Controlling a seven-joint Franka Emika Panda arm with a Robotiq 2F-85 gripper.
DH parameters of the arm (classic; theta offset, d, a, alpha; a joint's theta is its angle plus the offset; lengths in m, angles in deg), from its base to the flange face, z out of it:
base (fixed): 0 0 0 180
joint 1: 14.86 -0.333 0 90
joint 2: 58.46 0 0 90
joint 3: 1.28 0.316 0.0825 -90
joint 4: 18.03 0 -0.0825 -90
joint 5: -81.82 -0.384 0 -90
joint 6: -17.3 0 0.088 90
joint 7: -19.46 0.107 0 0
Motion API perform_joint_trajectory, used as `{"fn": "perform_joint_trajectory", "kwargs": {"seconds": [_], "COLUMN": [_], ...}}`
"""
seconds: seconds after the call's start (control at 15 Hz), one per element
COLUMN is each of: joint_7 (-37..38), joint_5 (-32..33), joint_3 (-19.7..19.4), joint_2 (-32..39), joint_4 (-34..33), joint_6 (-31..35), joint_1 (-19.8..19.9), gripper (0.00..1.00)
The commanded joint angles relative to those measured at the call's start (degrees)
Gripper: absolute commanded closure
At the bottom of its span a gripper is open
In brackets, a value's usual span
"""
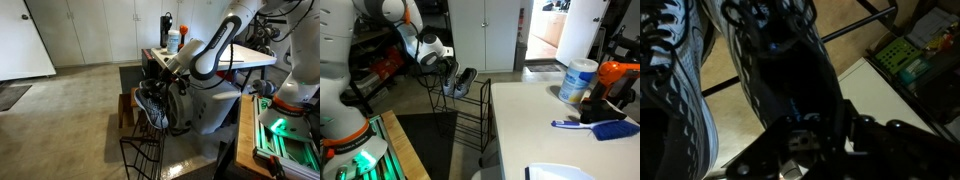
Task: Pick up the shoe on the right side of the shoe rack and move it on the left side of the shoe on the shoe rack
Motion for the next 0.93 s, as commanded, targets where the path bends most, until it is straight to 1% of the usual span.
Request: {"fn": "perform_joint_trajectory", "kwargs": {"seconds": [0.0,0.07,0.4,0.6,0.87], "joint_7": [-1.97,2.67,4.86,5.55,6.39], "joint_5": [3.42,8.07,15.23,17.46,18.66], "joint_3": [3.30,1.28,-0.42,-1.49,-2.46], "joint_2": [4.24,3.89,5.88,6.65,6.69], "joint_4": [-0.06,0.23,-0.04,-0.43,-1.06], "joint_6": [3.66,4.08,5.66,5.18,5.05], "joint_1": [3.04,1.94,1.85,1.83,1.64], "gripper": [0.95,0.95,0.95,0.95,0.94]}}
